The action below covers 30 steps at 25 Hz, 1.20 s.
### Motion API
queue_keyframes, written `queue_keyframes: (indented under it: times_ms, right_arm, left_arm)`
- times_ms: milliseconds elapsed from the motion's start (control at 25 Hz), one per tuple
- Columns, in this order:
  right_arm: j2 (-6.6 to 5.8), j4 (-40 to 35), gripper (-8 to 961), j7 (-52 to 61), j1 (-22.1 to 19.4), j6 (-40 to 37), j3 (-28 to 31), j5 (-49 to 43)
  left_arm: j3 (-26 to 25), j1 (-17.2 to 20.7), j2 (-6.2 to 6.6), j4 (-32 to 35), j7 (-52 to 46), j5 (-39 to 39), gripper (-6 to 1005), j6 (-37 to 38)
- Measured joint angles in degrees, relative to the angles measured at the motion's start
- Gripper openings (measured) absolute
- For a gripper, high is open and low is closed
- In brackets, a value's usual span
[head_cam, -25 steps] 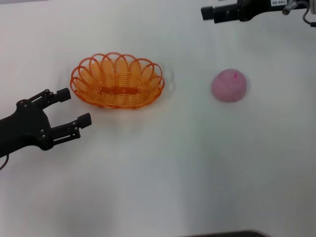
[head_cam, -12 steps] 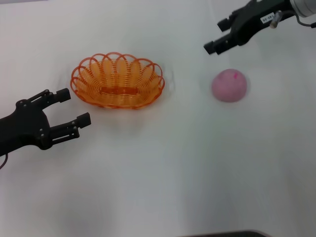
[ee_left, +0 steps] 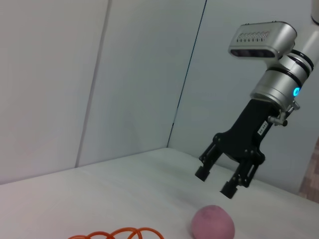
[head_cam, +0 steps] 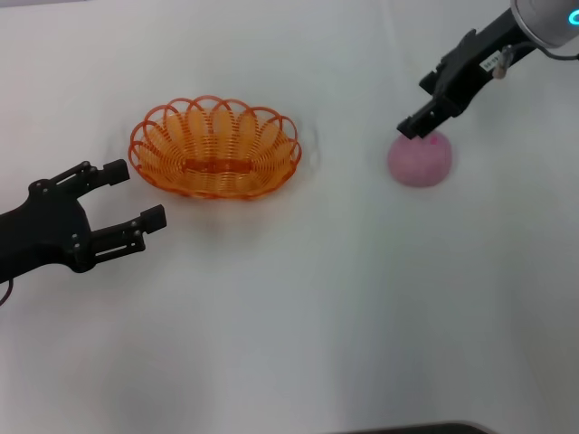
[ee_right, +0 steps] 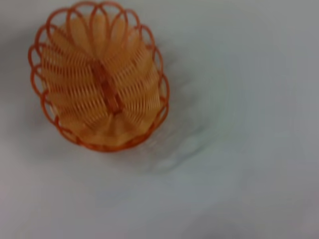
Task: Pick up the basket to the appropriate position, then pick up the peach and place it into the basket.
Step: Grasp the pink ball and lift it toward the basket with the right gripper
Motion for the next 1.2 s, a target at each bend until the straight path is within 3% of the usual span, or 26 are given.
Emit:
queue_keyframes:
  times_ms: [640, 1200]
  right_arm:
    - [0.24, 1.5, 722, 1.2, 0.5, 1.0, -2.5, -1.9]
    - [-0.22, 10.2, 717, 0.3, 0.7, 7.5, -3.9, -1.8]
  left_arm:
    - [0.6, -0.5, 0.03, -0.2, 0.0, 0.0, 877, -0.6]
    - [1.5, -0.6, -0.06, -0.9, 0.1, 0.1, 877, -2.1]
